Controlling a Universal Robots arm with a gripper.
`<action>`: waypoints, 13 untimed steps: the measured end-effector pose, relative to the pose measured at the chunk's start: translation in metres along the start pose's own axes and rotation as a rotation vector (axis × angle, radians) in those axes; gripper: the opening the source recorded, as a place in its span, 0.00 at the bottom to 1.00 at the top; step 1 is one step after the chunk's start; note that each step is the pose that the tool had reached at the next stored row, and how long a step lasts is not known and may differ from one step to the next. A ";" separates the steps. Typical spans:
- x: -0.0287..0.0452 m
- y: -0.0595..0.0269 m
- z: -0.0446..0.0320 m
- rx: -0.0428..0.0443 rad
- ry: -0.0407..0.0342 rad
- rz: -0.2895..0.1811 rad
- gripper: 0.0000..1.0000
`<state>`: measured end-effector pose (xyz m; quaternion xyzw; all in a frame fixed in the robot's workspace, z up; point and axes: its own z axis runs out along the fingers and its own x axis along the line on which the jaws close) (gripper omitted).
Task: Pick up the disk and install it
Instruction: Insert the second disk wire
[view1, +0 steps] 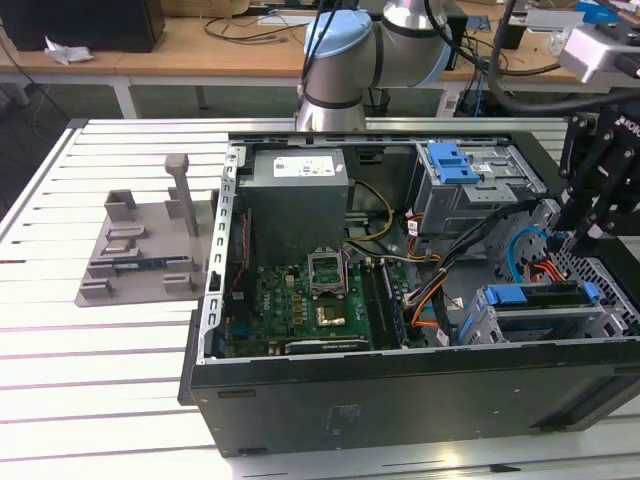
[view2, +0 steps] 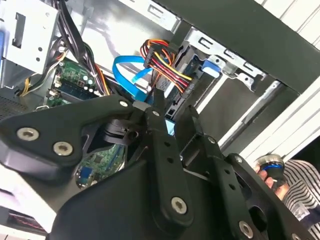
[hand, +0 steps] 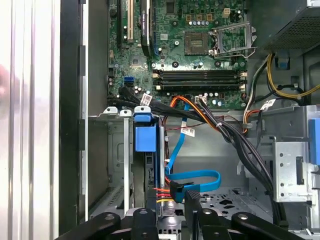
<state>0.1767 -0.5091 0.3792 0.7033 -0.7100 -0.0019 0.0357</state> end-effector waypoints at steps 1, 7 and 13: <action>-0.0009 0.0004 0.0039 0.0001 0.0004 -0.002 0.36; -0.0012 0.0006 0.0060 0.0001 0.0003 -0.002 0.16; 0.0049 0.0009 0.0066 0.0001 0.0009 -0.002 0.16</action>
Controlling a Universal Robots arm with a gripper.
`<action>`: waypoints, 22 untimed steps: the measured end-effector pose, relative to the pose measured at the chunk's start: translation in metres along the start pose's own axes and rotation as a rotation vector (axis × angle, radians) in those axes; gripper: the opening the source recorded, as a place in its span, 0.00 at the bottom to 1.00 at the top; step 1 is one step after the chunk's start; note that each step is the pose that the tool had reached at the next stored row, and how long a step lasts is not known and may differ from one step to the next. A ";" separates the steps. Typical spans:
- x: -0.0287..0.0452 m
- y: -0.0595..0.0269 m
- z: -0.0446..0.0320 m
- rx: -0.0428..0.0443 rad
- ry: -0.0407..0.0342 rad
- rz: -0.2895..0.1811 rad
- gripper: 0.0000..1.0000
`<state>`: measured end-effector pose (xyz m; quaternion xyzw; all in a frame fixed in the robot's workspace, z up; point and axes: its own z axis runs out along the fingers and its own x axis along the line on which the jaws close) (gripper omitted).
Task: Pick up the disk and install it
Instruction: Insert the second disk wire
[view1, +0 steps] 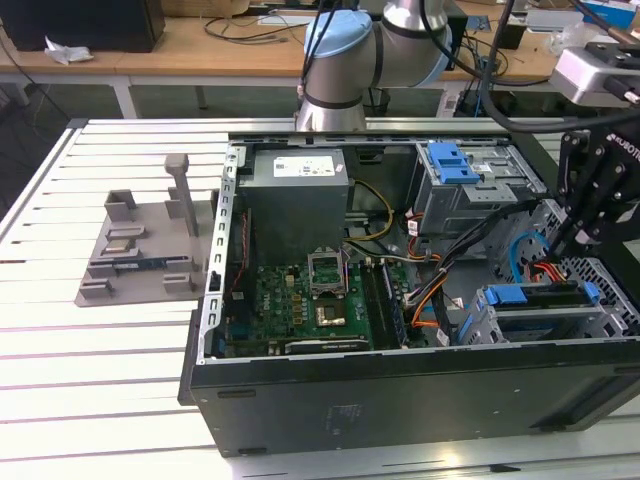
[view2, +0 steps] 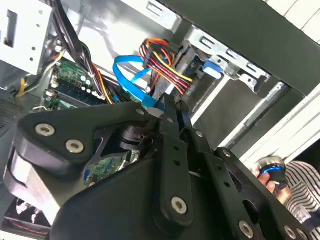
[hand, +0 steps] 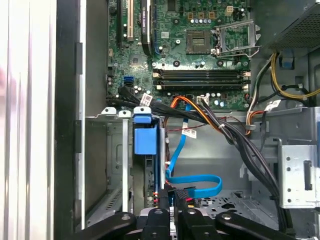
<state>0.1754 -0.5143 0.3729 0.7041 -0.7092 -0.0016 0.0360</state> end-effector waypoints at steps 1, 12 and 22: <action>0.0034 0.0001 0.0007 0.0001 0.0002 0.000 0.16; 0.0195 0.0019 0.0243 0.0014 -0.0359 -0.048 0.16; 0.0175 0.0016 0.0282 0.0015 -0.0415 -0.048 0.16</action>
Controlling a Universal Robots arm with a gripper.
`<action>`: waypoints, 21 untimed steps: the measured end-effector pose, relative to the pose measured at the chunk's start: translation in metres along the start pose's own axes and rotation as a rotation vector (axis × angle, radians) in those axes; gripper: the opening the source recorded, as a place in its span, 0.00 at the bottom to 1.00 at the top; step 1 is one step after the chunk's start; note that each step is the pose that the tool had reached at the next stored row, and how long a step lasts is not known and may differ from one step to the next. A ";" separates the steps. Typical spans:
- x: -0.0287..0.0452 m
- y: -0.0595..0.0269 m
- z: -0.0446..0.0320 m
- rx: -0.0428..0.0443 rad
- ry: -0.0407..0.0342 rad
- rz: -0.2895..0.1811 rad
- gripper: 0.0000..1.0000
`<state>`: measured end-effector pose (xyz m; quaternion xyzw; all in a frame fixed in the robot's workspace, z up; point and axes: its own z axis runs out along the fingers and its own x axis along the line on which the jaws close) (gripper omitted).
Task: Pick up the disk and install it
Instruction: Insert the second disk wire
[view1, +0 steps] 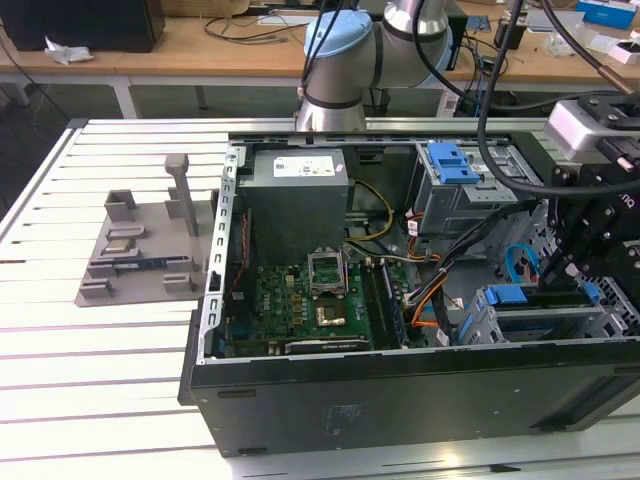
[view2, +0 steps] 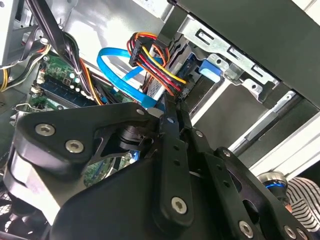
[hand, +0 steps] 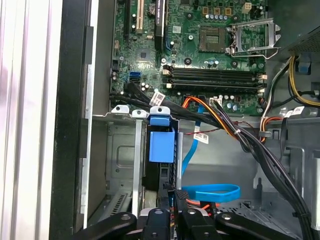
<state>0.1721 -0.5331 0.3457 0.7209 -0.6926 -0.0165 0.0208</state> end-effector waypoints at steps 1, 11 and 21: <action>0.0000 0.0000 0.0004 0.0000 -0.0001 0.000 0.16; 0.0026 0.0015 0.0016 0.0000 -0.0004 0.000 0.16; 0.0062 -0.0008 0.0033 0.0008 -0.0209 -0.001 0.16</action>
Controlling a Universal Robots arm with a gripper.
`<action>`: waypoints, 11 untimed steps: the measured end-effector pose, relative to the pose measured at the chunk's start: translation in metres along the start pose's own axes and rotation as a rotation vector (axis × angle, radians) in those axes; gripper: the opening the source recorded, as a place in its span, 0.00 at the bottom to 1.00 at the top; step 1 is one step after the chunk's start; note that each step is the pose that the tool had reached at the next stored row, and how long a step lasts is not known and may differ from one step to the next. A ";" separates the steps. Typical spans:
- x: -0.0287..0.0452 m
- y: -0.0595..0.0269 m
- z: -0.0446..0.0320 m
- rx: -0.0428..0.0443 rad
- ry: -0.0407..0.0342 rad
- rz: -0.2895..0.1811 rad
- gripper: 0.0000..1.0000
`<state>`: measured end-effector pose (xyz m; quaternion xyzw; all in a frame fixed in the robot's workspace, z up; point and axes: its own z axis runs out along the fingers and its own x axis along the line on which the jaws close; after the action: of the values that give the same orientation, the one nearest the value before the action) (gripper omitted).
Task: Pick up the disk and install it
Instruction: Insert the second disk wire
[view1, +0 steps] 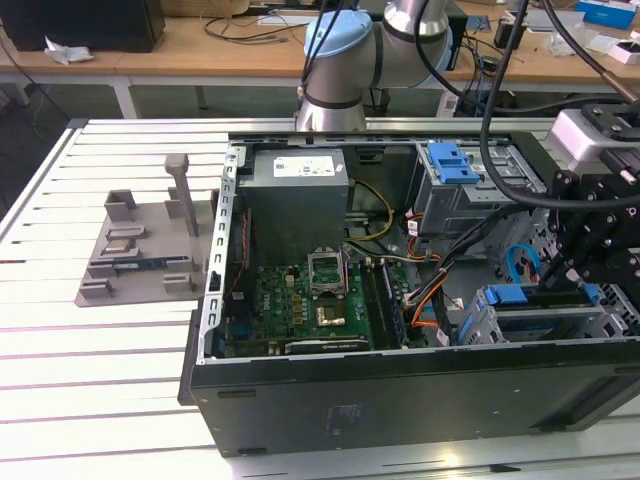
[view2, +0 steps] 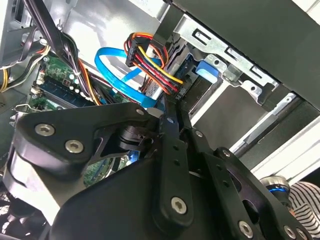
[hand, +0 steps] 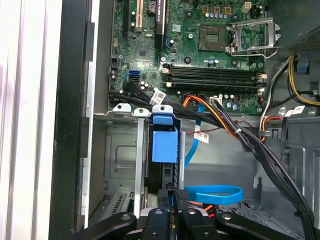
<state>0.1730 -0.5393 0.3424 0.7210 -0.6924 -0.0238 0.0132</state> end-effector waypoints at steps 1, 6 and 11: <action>0.0000 0.0000 0.0004 0.0000 0.0002 0.000 0.16; 0.0000 -0.0001 0.0023 0.0000 0.0000 0.000 0.16; -0.0001 0.0003 -0.0053 0.0001 -0.0001 0.000 0.24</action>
<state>0.1730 -0.5393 0.3477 0.7210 -0.6924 -0.0238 0.0131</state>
